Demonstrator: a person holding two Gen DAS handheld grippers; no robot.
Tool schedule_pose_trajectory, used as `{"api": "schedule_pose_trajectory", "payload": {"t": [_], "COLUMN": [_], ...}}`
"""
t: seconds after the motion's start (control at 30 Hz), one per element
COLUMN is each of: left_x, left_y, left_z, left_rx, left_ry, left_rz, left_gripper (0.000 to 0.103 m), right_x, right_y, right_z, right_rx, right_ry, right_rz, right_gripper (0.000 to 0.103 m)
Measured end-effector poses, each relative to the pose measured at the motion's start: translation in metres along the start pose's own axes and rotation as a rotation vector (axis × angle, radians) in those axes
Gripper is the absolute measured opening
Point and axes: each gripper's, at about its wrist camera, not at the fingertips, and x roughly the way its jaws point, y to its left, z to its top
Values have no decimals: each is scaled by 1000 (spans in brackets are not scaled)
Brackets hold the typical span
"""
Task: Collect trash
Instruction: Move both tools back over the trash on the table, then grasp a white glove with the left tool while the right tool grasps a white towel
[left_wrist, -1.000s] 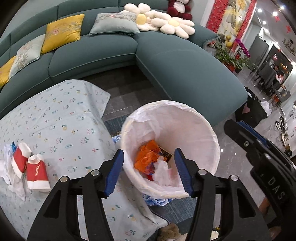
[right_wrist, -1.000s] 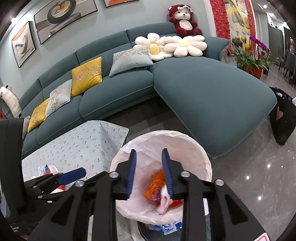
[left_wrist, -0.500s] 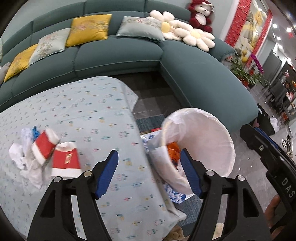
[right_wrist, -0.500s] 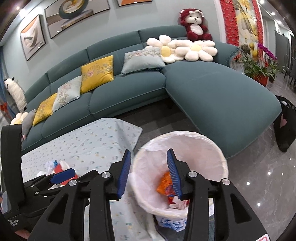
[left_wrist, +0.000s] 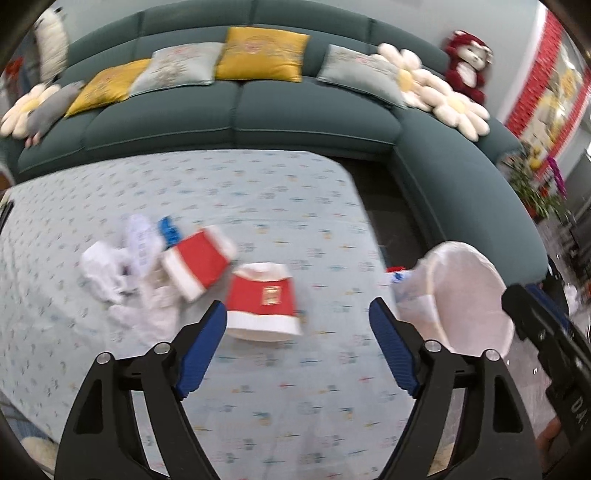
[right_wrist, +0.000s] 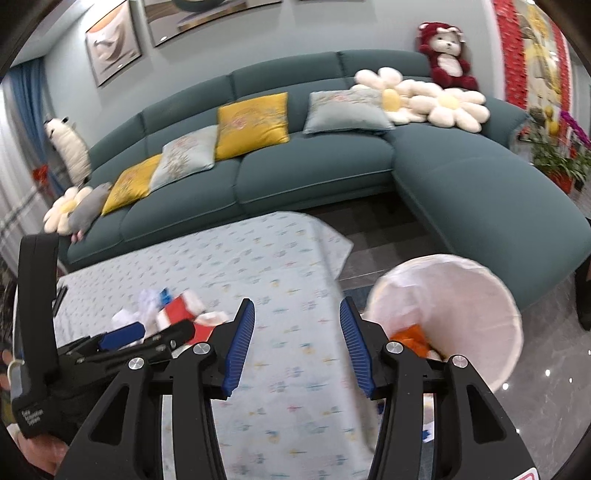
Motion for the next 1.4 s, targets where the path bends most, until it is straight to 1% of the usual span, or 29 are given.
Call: {"api": "schedule_pose_trajectory", "payload": {"t": [0.03,0.2,0.27,0.5,0.63,0.87,1.07,1.1,1.13,1.17,1.2,1.23,1.27,1.3,1.33,1.37,1.4], "left_x": [-1,-3,-2,12,23,61,91,95,99,103,106,110,113,115,117,118,118], "left_y": [5,58,84,169,202,238,255,256,257,257,258,258,257,257,257,256,254], "left_z": [0,0,0,2,9,21,28,29,30,30,30,30,30,29,29,28,28], "left_rx": [-9,-64,-99,-222,-263,-297,-327,-327,-326,-323,-320,-317,-315,-311,-307,-300,-293], "left_ry": [-1,-7,-6,14,22,60,93,98,103,109,115,124,130,138,139,141,142], "left_rz": [6,60,89,173,192,212,202,201,194,188,182,170,164,158,155,153,152], "left_gripper": [79,82,86,87,87,86,85,84,79,77,71,62,59,53,43,37,28], "right_x": [3,22,31,77,107,158,188,193,198,200,204,206,209,209,210,212,212], "right_y": [8,57,76,150,186,222,236,238,239,239,239,239,240,240,240,241,241], "right_z": [-2,-11,-16,-38,-50,-65,-72,-74,-75,-76,-76,-77,-79,-80,-81,-81,-83], "right_rx": [-9,-60,-83,-165,-199,-211,-230,-229,-229,-227,-224,-224,-227,-232,-236,-238,-236], "right_ry": [7,55,75,165,212,291,329,337,346,349,355,359,365,368,372,377,381], "right_rz": [8,59,78,145,170,188,185,184,184,184,184,185,183,182,184,185,186], "right_gripper": [47,47,47,47,47,47,47,47,47,47,47,44,43,38,30,26,21]}}
